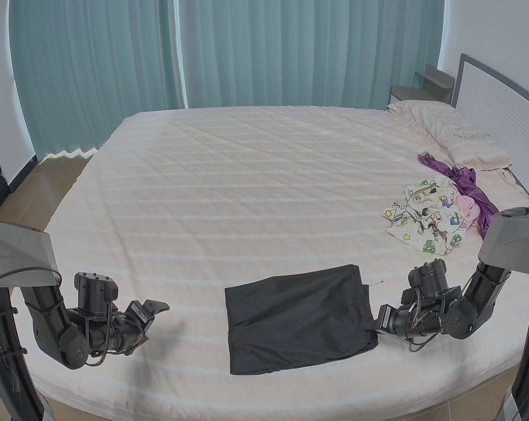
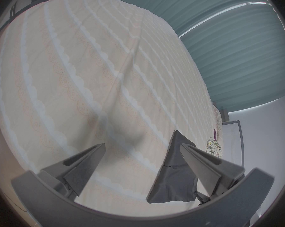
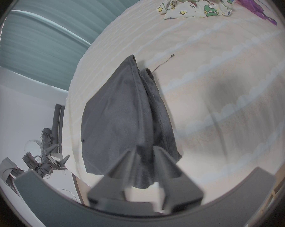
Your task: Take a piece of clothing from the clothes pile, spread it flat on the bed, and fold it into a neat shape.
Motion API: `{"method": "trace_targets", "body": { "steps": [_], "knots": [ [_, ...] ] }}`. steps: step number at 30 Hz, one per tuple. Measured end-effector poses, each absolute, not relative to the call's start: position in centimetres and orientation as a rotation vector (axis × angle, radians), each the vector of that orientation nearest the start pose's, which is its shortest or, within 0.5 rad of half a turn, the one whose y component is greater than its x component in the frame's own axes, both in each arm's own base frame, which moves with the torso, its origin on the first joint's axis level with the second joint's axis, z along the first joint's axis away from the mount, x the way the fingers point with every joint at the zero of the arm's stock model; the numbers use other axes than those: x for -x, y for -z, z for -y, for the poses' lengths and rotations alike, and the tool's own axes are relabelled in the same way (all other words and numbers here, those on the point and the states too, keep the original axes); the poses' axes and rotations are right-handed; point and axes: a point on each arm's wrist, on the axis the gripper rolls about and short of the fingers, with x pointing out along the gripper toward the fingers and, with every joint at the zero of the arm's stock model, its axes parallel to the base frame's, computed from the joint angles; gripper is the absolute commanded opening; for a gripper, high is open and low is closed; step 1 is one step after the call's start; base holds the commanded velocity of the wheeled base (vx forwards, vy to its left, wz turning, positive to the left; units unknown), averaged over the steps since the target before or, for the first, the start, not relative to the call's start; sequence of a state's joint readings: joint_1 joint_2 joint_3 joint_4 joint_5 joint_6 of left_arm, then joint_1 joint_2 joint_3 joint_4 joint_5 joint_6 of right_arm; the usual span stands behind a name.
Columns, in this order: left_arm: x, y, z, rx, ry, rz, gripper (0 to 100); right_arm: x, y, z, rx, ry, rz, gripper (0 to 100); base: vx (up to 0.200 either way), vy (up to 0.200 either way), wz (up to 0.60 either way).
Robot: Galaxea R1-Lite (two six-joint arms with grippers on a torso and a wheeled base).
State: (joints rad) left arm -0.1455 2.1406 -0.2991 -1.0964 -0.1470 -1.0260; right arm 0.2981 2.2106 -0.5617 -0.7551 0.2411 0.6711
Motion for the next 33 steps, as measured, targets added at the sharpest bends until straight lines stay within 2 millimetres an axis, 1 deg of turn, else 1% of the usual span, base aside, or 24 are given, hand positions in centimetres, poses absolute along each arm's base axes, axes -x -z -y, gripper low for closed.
{"method": "trace_targets", "body": {
  "steps": [5, 10, 18, 19, 28, 31, 33],
  "knots": [
    [-26.0, 0.5, 4.1, 0.97, -0.129, -0.823, 100, -28.2, 2.1, -9.1, -0.529, -0.186, -1.056, 0, 0.0, 0.0, 0.0],
    [-26.0, 0.5, 4.1, 0.97, -0.129, -0.823, 100, -27.4, 1.8, -8.4, -0.467, -0.195, -1.083, 0, 0.0, 0.0, 0.0],
    [-26.0, 0.5, 4.1, 0.969, -0.129, -0.823, 100, -27.1, 1.2, -7.1, -0.409, -0.194, -1.081, 0, 0.0, 0.0, 0.0],
    [-26.0, 0.5, 4.1, 0.97, -0.129, -0.823, 100, -27.0, 1.2, -7.0, -0.406, -0.194, -1.081, 100, 0.0, 0.0, 0.0],
    [-26.0, 0.5, 4.2, 0.969, -0.128, -0.823, 100, -27.2, 1.1, -6.7, -0.383, -0.202, -1.063, 100, 0.0, 0.0, 0.0],
    [-26.0, 0.5, 4.1, 0.97, -0.129, -0.822, 100, -28.0, 0.4, -6.6, -0.415, -0.199, -1.02, 100, 0.0, 0.0, 0.0],
    [-26.0, 0.5, 4.1, 0.97, -0.129, -0.822, 100, -28.9, -0.3, -6.7, -0.459, -0.193, -0.986, 100, 0.0, 0.0, 0.0]
  ]
}}
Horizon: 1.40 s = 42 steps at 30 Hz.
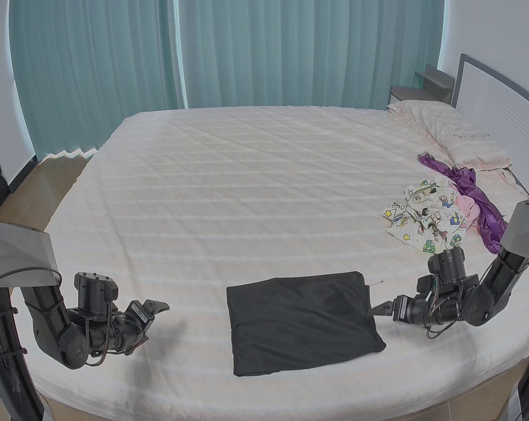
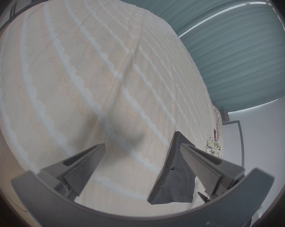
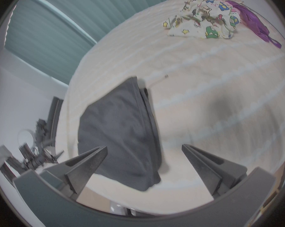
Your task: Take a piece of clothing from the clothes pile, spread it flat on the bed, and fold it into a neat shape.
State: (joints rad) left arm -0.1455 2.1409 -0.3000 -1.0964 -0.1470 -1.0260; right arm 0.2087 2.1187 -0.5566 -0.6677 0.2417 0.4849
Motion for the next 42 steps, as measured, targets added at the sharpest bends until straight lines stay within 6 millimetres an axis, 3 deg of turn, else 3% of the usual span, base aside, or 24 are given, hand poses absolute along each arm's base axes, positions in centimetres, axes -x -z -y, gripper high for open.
{"method": "trace_targets", "body": {
  "steps": [9, 15, 18, 19, 28, 42],
  "knots": [
    [-26.0, 0.5, 4.1, 0.97, -0.129, -0.821, 100, -36.1, -1.7, -8.1, -0.632, -0.179, -0.821, 100, 0.0, 0.0, 0.0],
    [-26.0, 0.5, 4.1, 0.969, -0.129, -0.821, 100, -40.2, 0.6, -9.6, -0.668, -0.159, -0.788, 100, 0.0, 0.0, 0.0],
    [-26.0, 0.5, 4.1, 0.969, -0.13, -0.82, 100, -41.1, 2.0, -10.3, -0.666, -0.14, -0.787, 100, 0.0, 0.0, 0.0],
    [-26.0, 0.5, 4.1, 0.968, -0.132, -0.818, 100, -41.3, 2.4, -10.6, -0.668, -0.138, -0.787, 0, 0.0, 0.0, 0.0],
    [-26.1, 0.6, 4.2, 0.963, -0.142, -0.815, 100, -42.4, 3.4, -10.8, -0.731, -0.102, -0.732, 0, 0.0, 0.0, 0.0],
    [-26.1, 0.7, 4.2, 0.962, -0.141, -0.819, 100, -42.7, 4.2, -8.7, -0.736, -0.013, -0.713, 0, 0.0, 0.0, 0.0]
  ]
}}
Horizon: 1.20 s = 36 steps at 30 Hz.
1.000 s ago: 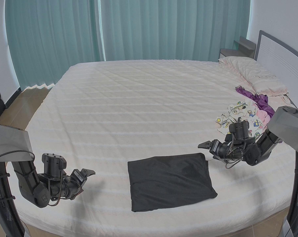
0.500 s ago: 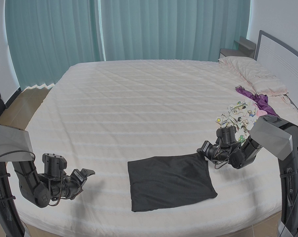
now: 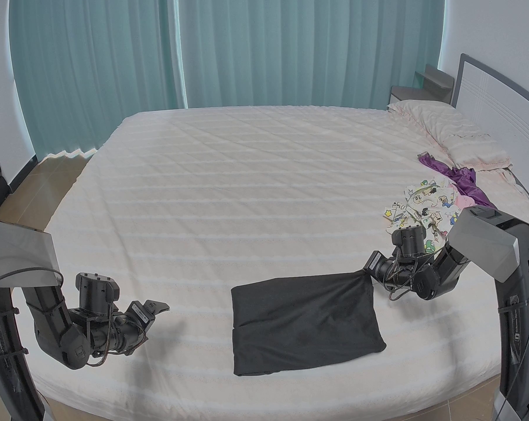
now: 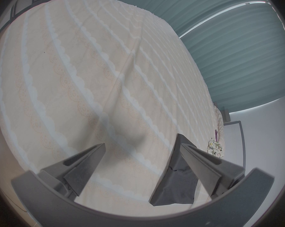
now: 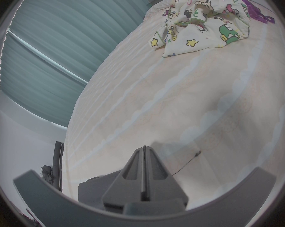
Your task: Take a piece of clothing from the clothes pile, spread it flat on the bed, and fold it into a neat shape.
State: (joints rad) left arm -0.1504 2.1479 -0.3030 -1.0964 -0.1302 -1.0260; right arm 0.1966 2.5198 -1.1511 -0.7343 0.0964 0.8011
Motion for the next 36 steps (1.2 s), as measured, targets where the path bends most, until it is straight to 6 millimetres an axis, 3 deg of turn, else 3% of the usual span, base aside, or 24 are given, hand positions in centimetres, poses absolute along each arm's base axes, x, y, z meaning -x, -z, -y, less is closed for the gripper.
{"method": "trace_targets", "body": {
  "steps": [3, 4, 17, 29, 36],
  "knots": [
    [-26.1, 0.7, 4.2, 0.962, -0.141, -0.818, 100, -42.6, 4.3, -8.6, -0.737, -0.011, -0.716, 0, 0.0, 0.0, 0.0],
    [-26.1, 0.7, 4.2, 0.962, -0.141, -0.819, 100, -42.6, 4.4, -8.6, -0.737, -0.01, -0.717, 100, 0.0, 0.0, 0.0],
    [-26.1, 0.7, 4.2, 0.962, -0.141, -0.818, 100, -42.1, 3.7, -7.7, -0.743, -0.009, -0.68, 100, 0.0, 0.0, 0.0],
    [-26.2, 0.3, 4.7, 0.962, -0.111, -0.794, 100, -36.3, 2.5, -6.9, -0.665, -0.046, -0.783, 100, 0.0, 0.0, 0.0],
    [-26.4, -0.5, 8.1, 0.901, -0.018, -0.781, 100, -34.1, 2.2, -7.5, -0.655, -0.123, -0.81, 100, 0.0, 0.0, 0.0]
  ]
}}
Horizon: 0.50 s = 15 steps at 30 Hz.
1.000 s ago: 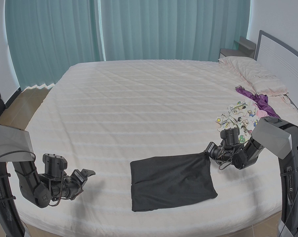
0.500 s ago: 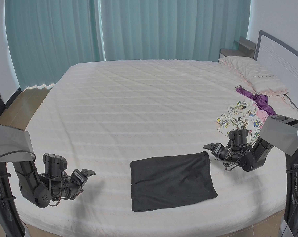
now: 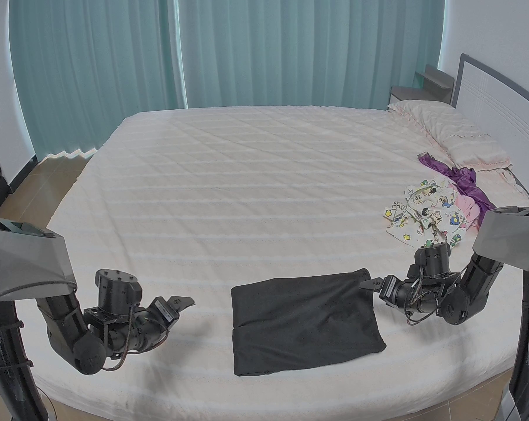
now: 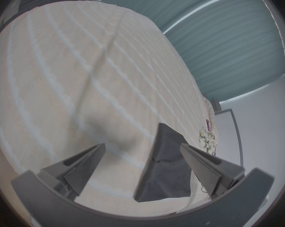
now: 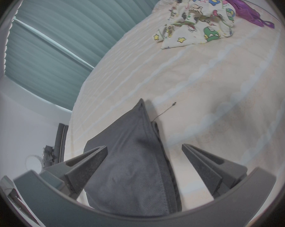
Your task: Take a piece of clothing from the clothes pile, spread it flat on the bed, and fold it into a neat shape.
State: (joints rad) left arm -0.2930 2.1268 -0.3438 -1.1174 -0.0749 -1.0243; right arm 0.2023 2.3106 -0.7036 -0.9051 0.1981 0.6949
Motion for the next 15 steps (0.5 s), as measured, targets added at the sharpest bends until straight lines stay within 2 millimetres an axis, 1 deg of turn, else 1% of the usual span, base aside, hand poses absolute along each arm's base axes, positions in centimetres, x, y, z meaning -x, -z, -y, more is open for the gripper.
{"method": "trace_targets", "body": {
  "steps": [4, 6, 9, 15],
  "knots": [
    [-27.2, -1.0, 10.6, 0.843, 0.069, -0.775, 100, -33.6, 2.7, -7.6, -0.615, -0.165, -0.802, 100, 0.0, 0.0, 0.0],
    [-27.8, -0.9, 11.6, 0.79, 0.105, -0.767, 100, -33.4, 3.1, -7.7, -0.588, -0.18, -0.801, 100, 0.0, 0.0, 0.0],
    [-28.9, -0.1, 13.0, 0.679, 0.162, -0.758, 100, -33.0, 3.7, -7.7, -0.545, -0.205, -0.803, 100, 0.0, 0.0, 0.0],
    [-30.0, 1.8, 15.9, 0.527, 0.232, -0.757, 100, -32.7, 4.6, -8.0, -0.51, -0.256, -0.791, 100, 0.0, 0.0, 0.0]
  ]
}}
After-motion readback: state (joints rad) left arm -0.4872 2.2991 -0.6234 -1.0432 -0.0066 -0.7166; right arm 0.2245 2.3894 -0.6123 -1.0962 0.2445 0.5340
